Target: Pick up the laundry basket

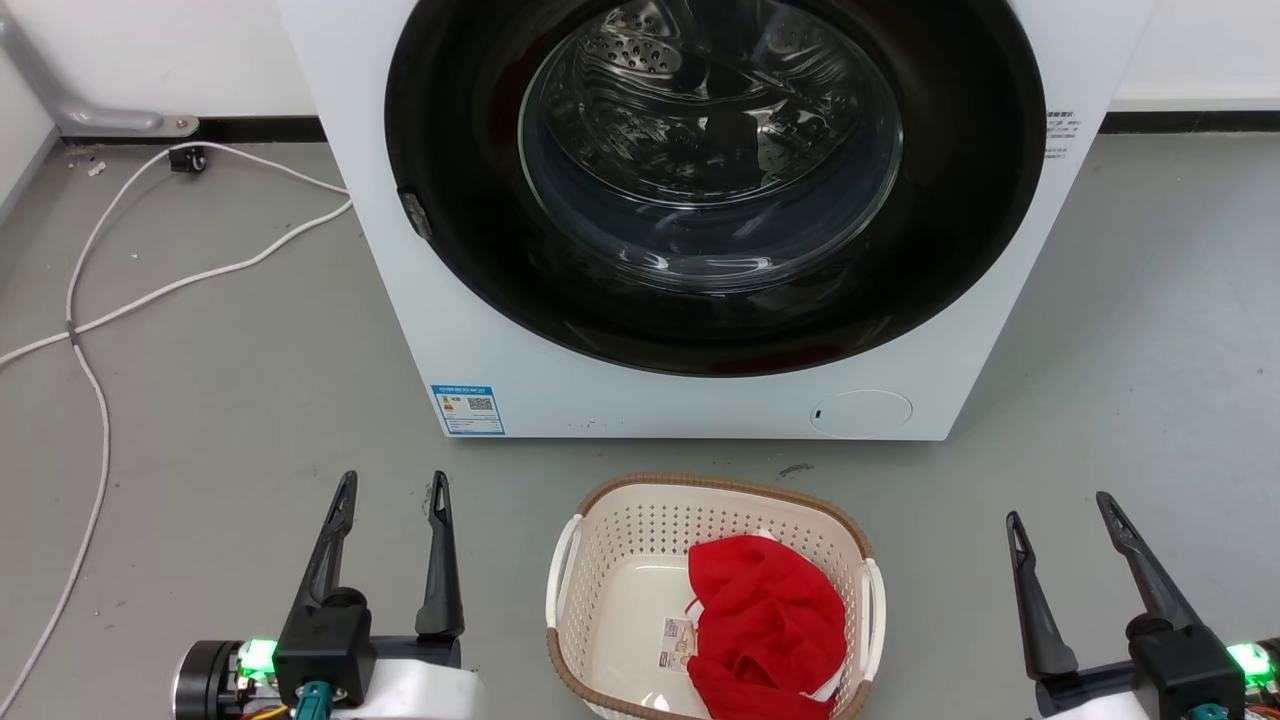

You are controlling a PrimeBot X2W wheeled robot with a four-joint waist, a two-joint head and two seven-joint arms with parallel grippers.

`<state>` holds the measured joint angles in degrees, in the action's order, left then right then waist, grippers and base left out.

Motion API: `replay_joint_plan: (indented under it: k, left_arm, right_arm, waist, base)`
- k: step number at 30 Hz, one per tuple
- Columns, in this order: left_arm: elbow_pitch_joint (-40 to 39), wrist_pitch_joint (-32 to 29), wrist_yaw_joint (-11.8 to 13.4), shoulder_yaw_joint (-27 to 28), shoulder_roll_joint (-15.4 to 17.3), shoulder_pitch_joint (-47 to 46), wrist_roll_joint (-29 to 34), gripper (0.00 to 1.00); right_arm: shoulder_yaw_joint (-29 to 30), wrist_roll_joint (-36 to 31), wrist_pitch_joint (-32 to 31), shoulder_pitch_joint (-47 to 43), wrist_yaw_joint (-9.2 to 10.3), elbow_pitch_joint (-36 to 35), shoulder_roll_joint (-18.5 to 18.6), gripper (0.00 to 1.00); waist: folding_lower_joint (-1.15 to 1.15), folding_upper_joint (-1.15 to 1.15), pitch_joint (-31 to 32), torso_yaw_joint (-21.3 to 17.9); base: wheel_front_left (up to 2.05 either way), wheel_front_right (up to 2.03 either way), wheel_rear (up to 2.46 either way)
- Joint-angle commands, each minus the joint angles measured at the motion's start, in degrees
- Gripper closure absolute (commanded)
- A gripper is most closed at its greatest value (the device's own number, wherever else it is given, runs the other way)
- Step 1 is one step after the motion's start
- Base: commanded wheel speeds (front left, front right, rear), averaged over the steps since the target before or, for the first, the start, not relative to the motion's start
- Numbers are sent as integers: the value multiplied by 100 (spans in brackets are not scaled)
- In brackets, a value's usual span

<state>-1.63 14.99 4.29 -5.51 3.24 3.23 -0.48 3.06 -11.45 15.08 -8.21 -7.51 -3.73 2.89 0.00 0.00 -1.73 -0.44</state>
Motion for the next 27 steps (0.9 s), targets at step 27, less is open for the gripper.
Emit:
replay_joint_plan:
  k: [27]
  left_arm:
    - [9,24,5,78,-22,98,-45,0]
  right_arm:
    - [84,561,13,1,3,200,-3,0]
  waist:
    - [0,0,32,11]
  base:
    - [0,0,0]
